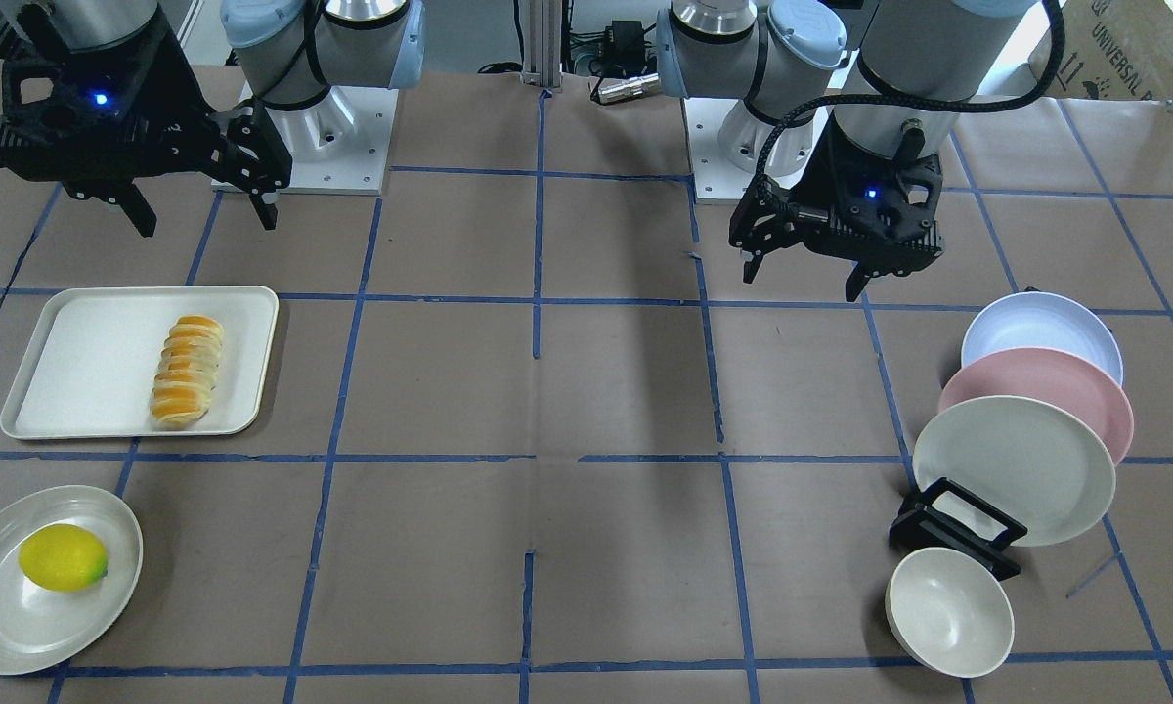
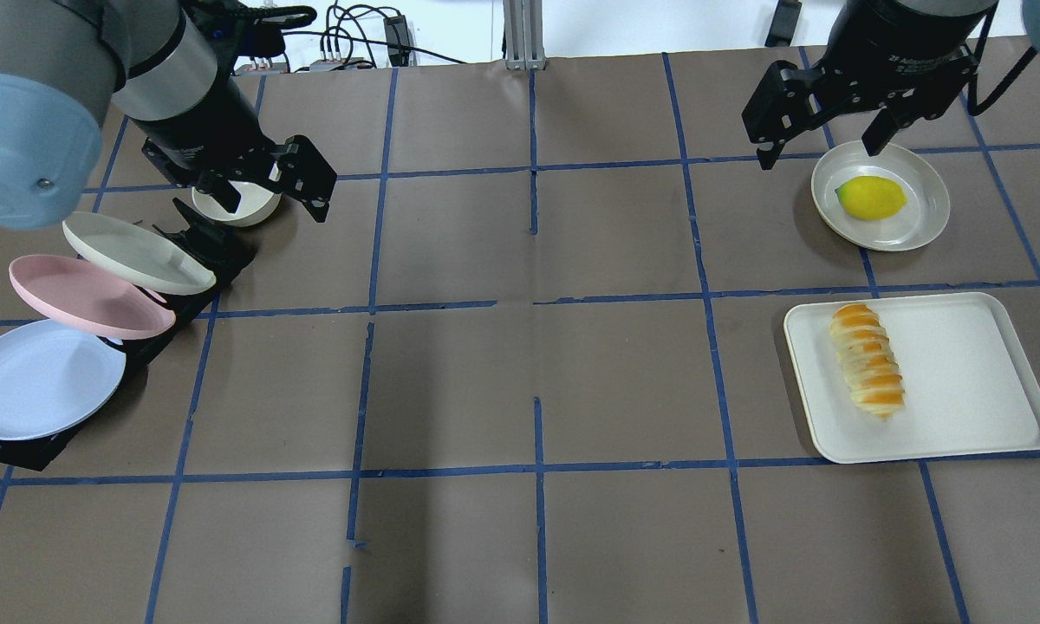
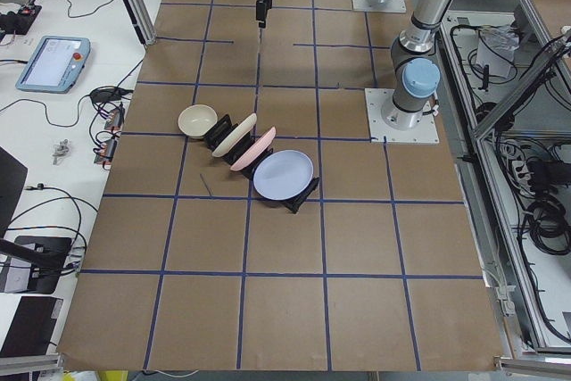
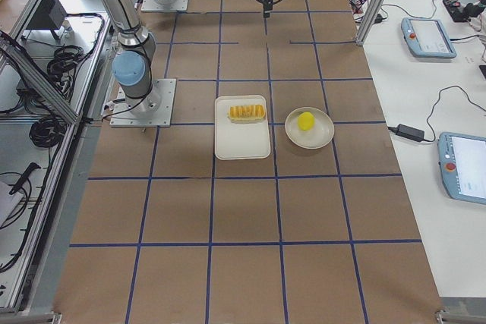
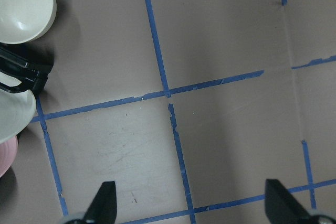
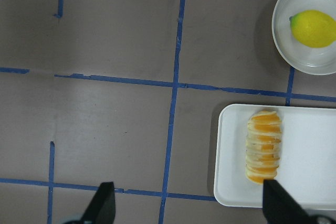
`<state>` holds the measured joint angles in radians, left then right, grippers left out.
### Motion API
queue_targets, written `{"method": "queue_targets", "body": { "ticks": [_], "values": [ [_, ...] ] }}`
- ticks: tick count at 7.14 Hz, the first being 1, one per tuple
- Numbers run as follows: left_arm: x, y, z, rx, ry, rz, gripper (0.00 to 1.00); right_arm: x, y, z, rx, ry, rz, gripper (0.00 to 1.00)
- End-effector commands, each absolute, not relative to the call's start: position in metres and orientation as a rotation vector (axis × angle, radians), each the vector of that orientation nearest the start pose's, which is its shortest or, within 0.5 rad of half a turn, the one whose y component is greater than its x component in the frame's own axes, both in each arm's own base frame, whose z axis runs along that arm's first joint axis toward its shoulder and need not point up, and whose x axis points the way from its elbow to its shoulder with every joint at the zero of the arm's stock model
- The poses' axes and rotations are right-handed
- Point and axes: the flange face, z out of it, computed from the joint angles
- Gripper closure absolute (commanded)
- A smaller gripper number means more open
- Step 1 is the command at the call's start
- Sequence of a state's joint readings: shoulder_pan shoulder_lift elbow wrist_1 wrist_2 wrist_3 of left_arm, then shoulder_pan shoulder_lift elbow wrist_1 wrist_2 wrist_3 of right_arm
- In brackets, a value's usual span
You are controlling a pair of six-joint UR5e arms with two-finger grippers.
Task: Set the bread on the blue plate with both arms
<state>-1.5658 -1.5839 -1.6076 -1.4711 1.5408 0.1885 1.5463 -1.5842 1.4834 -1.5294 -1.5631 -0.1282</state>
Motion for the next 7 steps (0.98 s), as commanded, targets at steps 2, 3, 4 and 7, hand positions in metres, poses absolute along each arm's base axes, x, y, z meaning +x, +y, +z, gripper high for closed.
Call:
{"method": "queue_targets", "body": {
  "ticks": [2, 3, 4, 7],
  "values": [
    [-0.108, -0.506, 0.478, 0.246, 3.155, -0.091, 0.0, 0.122, -0.493, 0.534, -0.164, 3.131, -0.097, 0.0],
    [-0.094, -0.51, 0.482, 0.287, 3.147, -0.097, 0.0, 0.122, -0.494, 0.533, -0.164, 3.131, -0.095, 0.0],
    [-0.081, -0.512, 0.482, 0.256, 3.149, -0.097, 0.0, 0.122, -0.493, 0.532, -0.166, 3.131, -0.088, 0.0],
    [-0.037, -0.516, 0.486, 0.402, 3.07, -0.077, 0.0, 0.083, -0.498, 0.504, -0.074, 3.205, -0.016, 0.0]
  ]
}}
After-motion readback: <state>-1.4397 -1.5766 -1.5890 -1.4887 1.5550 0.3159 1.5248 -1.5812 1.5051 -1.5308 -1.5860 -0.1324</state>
